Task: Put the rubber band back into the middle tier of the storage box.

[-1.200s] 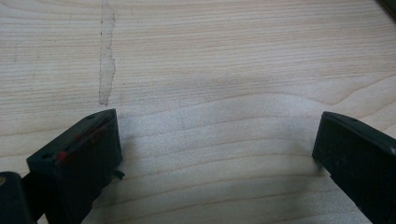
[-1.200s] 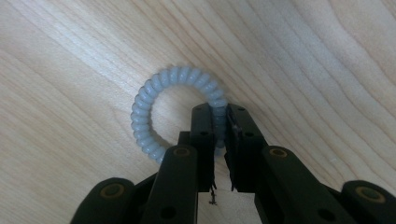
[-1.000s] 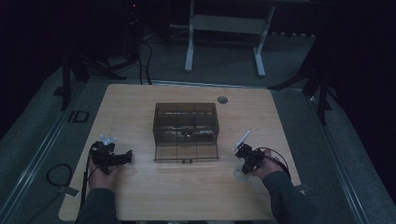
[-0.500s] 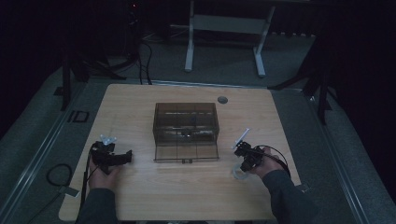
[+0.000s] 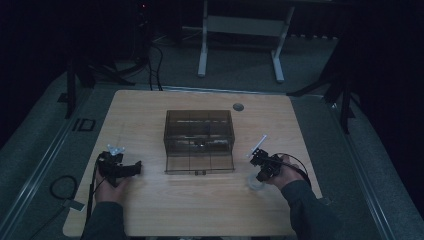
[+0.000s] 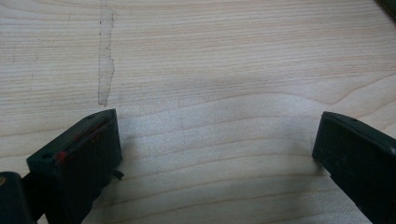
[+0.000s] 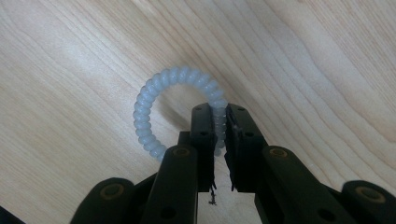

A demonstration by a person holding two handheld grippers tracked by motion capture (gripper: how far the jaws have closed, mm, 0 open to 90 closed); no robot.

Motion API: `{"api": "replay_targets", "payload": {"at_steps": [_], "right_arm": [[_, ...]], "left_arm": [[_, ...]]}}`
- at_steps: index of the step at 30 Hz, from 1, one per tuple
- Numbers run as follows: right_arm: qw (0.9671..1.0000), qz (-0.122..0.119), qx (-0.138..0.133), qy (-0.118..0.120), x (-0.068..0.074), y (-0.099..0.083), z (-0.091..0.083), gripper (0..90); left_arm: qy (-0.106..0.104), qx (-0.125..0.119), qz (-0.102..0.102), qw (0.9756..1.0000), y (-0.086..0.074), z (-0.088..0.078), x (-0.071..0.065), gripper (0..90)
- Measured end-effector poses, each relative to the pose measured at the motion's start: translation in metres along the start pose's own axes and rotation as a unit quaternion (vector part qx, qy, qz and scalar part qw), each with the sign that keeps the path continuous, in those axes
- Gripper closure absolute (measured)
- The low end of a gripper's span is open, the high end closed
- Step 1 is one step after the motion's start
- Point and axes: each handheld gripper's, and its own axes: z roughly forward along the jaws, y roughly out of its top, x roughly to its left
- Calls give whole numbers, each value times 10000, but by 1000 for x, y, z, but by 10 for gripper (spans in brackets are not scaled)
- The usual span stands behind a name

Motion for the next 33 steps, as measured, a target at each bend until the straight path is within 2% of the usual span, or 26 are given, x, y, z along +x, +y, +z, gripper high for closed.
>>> {"api": "replay_targets", "payload": {"at_steps": [33], "right_arm": [[9997, -167, -173, 16, 9, 11, -15, 821]], "left_arm": [[-10, 2, 18, 10000, 0, 0, 0, 12]]}}
